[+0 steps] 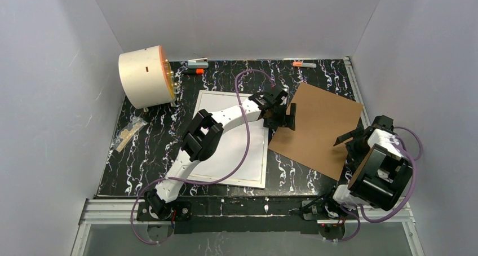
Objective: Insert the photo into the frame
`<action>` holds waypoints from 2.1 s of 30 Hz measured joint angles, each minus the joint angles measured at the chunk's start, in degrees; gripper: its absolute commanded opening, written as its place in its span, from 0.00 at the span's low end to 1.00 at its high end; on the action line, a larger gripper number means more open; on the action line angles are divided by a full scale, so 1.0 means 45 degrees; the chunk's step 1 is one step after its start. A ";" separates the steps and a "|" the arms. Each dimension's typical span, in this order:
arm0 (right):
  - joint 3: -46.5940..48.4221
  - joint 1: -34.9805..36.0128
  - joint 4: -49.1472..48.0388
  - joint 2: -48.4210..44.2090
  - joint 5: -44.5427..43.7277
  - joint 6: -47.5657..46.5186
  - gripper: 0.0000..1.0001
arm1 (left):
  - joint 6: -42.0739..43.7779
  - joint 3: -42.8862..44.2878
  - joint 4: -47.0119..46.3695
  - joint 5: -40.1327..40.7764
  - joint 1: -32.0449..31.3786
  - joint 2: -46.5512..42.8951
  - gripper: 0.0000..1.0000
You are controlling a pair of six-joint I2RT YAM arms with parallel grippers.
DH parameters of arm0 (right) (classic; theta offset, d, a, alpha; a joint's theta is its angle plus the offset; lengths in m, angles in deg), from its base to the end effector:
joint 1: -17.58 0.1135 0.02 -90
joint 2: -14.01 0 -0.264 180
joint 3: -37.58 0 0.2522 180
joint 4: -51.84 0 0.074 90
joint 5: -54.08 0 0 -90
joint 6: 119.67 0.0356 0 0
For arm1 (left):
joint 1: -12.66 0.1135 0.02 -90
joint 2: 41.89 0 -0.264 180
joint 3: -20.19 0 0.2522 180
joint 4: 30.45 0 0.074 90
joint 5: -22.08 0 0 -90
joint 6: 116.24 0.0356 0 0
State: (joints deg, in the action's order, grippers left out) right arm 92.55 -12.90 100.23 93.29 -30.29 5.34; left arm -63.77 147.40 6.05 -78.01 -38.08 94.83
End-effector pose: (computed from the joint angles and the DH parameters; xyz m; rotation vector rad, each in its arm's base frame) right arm 0.2028 -0.1153 0.1646 1.5182 2.4000 0.1566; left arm 0.3348 -0.4195 0.1744 0.3862 2.5392 -0.8846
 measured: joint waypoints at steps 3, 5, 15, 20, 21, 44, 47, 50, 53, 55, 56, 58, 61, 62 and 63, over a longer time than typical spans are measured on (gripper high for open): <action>-0.0189 -0.0126 -0.0141 -0.0233 0.0233 -0.0189 0.92 | -0.0228 0.0005 -0.0039 -0.0495 0.0170 0.0029 0.78; -0.0330 -0.0180 -0.0272 -0.0413 0.0340 -0.0233 0.92 | -0.0364 0.0000 -0.0078 -0.0792 0.0291 0.0053 0.75; -0.0743 -0.0301 -0.0787 -0.0884 0.0680 -0.0262 0.91 | -0.0714 -0.0136 -0.0787 -0.1647 0.0699 0.0102 0.71; -0.0792 -0.0306 -0.1005 -0.0908 0.0889 -0.0253 0.90 | -0.0709 -0.0325 -0.1413 -0.1603 0.0772 0.0087 0.70; -0.0792 -0.0311 -0.1020 -0.0908 0.0899 -0.0253 0.90 | -0.0714 -0.0403 -0.1515 -0.1598 0.0787 0.0058 0.70; -0.0952 -0.0311 -0.1200 -0.1098 0.0976 -0.0267 0.90 | -0.0665 -0.1345 -0.2200 -0.1593 0.0811 -0.0641 0.64; -0.0947 -0.0311 -0.1200 -0.1098 0.0976 -0.0277 0.90 | -0.0699 -0.1375 -0.2259 -0.1613 0.0816 -0.0831 0.62; -0.0952 -0.0311 -0.1205 -0.1098 0.0986 -0.0306 0.90 | -0.0714 -0.1515 -0.2409 -0.1569 0.0816 -0.1146 0.62; -0.0981 -0.0311 -0.1277 -0.1107 0.1093 -0.0316 0.90 | -0.0738 -0.1783 -0.2492 -0.1540 0.0816 -0.1608 0.62; -0.1064 -0.0311 -0.1462 -0.1146 0.1287 -0.0301 0.90 | -0.0743 -0.1860 -0.2487 -0.1404 0.0816 -0.1846 0.62; -0.1112 -0.0306 -0.1564 -0.1171 0.1404 -0.0296 0.89 | -0.0743 -0.1933 -0.2487 -0.1292 0.0816 -0.1996 0.62; -0.1200 -0.0306 -0.1763 -0.1214 0.1661 -0.0291 0.89 | -0.0743 -0.2025 -0.2429 -0.1122 0.0816 -0.2191 0.62; -0.1311 -0.0277 -0.2103 -0.1209 0.2118 -0.0214 0.89 | -0.0753 -0.2453 -0.2293 -0.0651 0.0816 -0.2574 0.61; -0.1365 -0.0253 -0.2229 -0.1209 0.2278 -0.0170 0.89 | -0.0772 -0.2696 -0.2244 -0.0495 0.0816 -0.2735 0.61; -0.1423 -0.0219 -0.2375 -0.1209 0.2458 -0.0141 0.89 | -0.0777 -0.2924 -0.2176 -0.0374 0.0816 -0.2871 0.61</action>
State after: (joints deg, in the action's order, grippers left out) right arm 86.15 -13.89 89.54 87.85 -19.23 4.70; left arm -67.27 134.24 -3.74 -79.69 -34.41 81.92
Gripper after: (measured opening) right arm 0.897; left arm 0.623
